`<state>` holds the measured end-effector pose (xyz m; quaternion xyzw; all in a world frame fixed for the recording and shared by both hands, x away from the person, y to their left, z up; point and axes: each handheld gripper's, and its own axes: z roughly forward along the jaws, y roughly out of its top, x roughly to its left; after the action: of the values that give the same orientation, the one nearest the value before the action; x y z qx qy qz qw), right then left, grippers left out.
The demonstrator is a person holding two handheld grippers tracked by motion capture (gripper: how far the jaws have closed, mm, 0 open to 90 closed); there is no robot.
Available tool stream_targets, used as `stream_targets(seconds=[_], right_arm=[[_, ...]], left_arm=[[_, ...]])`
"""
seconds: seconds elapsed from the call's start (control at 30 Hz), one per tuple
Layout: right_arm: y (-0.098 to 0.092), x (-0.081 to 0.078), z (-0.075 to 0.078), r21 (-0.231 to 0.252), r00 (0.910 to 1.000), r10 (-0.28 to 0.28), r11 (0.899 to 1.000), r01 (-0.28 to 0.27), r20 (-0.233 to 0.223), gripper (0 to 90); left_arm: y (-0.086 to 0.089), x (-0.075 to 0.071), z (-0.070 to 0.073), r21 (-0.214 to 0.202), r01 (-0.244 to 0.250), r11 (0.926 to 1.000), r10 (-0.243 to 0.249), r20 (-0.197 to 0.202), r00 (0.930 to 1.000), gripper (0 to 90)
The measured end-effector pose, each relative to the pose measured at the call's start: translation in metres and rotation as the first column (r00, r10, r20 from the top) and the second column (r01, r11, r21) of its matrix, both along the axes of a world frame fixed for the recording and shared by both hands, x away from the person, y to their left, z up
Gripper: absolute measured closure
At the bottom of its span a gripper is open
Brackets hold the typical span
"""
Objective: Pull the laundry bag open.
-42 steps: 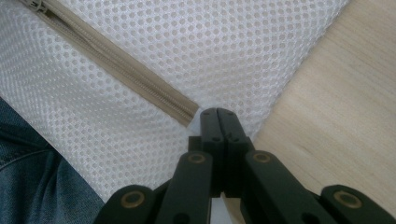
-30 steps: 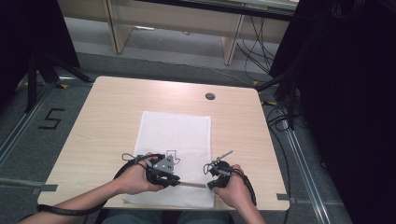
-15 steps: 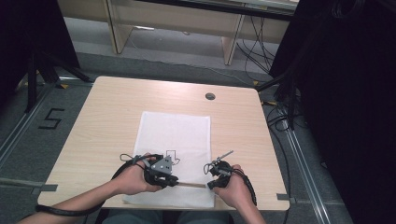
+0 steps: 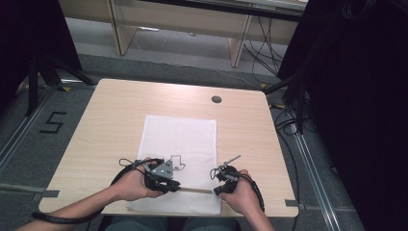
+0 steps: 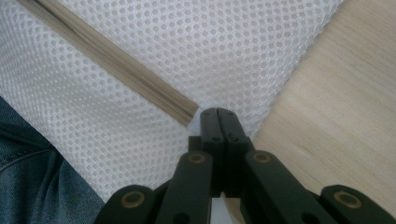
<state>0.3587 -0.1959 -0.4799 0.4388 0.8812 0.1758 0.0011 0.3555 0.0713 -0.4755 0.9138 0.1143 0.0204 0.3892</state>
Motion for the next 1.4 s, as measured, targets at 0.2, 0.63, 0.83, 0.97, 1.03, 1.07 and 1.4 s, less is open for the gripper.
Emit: stream_targets(seconds=[0.2, 0.63, 0.83, 0.97, 1.03, 1.07, 1.4], right_arm=[[0.001, -0.001, -0.001, 0.001, 1.0, -0.003, 1.0, 0.003, 0.005, 90.0], [0.0, 0.0, -0.001, -0.009, 0.9999, 0.009, 1.0, -0.009, 0.009, 90.0], [0.0, 0.0, -0.001, -0.01, 0.9999, 0.01, 1.0, -0.01, 0.009, 90.0], [0.0, 0.001, -0.001, -0.004, 0.9997, 0.019, 1.0, -0.018, 0.016, 90.0], [0.0, 0.0, -0.001, -0.001, 0.9998, 0.007, 1.0, -0.007, 0.016, 90.0], [0.0, 0.0, 0.0, -0.005, 0.9999, 0.01, 1.0, -0.01, 0.007, 90.0], [0.0, 0.001, -0.001, -0.01, 0.9997, 0.019, 1.0, -0.019, 0.014, 90.0]], left_arm=[[0.004, -0.001, 0.0, 0.006, -0.001, 1.0, 0.001, 0.006, 1.0, 81.9], [0.011, -0.002, 0.001, -0.004, -0.015, 0.9999, 0.015, -0.005, 0.9999, 81.9], [0.011, -0.002, 0.001, -0.002, -0.012, 0.9999, 0.012, -0.002, 0.9999, 81.9], [0.011, -0.002, 0.001, -0.005, -0.006, 1.0, 0.006, -0.006, 1.0, 81.9], [0.011, -0.002, 0.002, -0.001, -0.008, 1.0, 0.008, -0.001, 1.0, 81.9], [0.011, -0.002, 0.002, 0.0, -0.003, 1.0, 0.003, 0.0, 1.0, 81.9], [0.014, -0.003, 0.001, -0.014, -0.005, 0.9999, 0.005, 0.002, 1.0, 81.9]])
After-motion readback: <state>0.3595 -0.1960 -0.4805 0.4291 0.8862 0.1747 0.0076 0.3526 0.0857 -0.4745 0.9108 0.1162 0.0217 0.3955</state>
